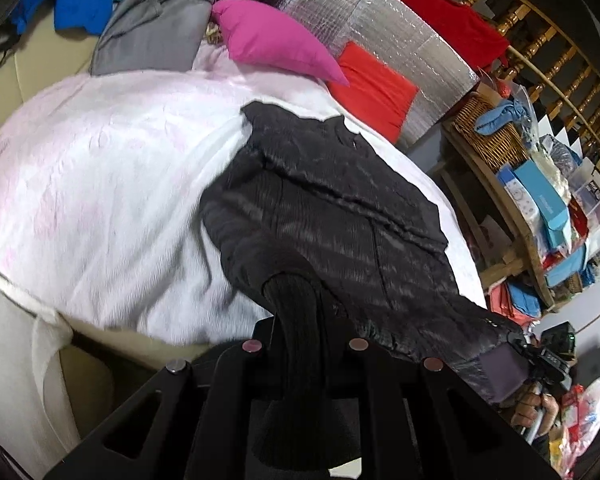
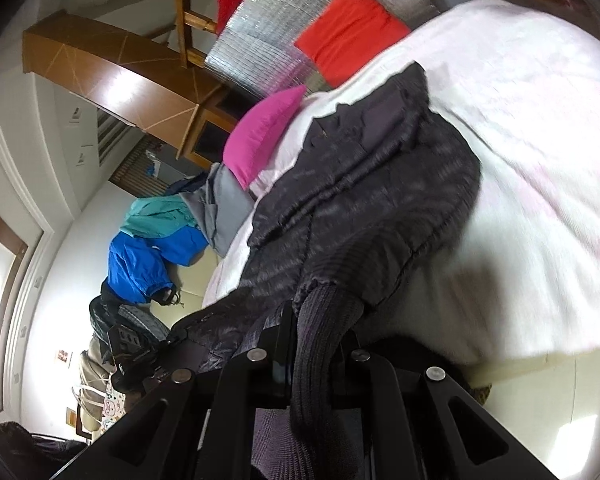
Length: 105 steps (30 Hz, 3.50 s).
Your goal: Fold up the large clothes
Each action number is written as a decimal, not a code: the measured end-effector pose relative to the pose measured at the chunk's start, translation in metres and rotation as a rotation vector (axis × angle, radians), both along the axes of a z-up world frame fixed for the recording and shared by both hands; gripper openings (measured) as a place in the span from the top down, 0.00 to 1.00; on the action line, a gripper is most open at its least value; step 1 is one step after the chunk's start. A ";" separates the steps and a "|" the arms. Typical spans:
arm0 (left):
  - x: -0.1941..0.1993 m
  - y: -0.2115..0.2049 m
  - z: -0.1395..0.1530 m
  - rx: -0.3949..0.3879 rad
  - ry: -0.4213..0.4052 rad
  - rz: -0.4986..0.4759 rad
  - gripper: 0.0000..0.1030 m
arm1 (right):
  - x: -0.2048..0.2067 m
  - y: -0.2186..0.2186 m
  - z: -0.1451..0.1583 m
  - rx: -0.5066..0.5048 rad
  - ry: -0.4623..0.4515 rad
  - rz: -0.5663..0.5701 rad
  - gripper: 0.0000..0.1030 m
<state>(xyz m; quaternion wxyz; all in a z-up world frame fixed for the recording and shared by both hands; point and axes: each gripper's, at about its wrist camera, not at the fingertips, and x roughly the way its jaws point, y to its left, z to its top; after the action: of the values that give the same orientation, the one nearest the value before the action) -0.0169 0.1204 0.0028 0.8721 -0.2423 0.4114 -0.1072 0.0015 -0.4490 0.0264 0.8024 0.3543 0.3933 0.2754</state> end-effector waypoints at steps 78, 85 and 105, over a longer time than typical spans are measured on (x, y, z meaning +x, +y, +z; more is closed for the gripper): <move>0.075 -0.034 0.082 0.194 -0.189 0.065 0.87 | 0.081 0.009 0.074 -0.151 -0.177 -0.121 0.89; 0.103 -0.037 0.093 0.212 -0.215 0.093 0.87 | 0.119 0.011 0.094 -0.194 -0.190 -0.141 0.89; 0.175 -0.031 0.095 0.229 -0.187 0.173 0.87 | 0.227 0.040 0.126 -0.324 -0.183 -0.164 0.90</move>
<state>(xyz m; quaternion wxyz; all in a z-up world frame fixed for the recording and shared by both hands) 0.1580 0.0896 0.0976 0.9344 -0.1650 0.3157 -0.0063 0.2285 -0.4092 0.1522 0.9011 0.2250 0.3277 0.1733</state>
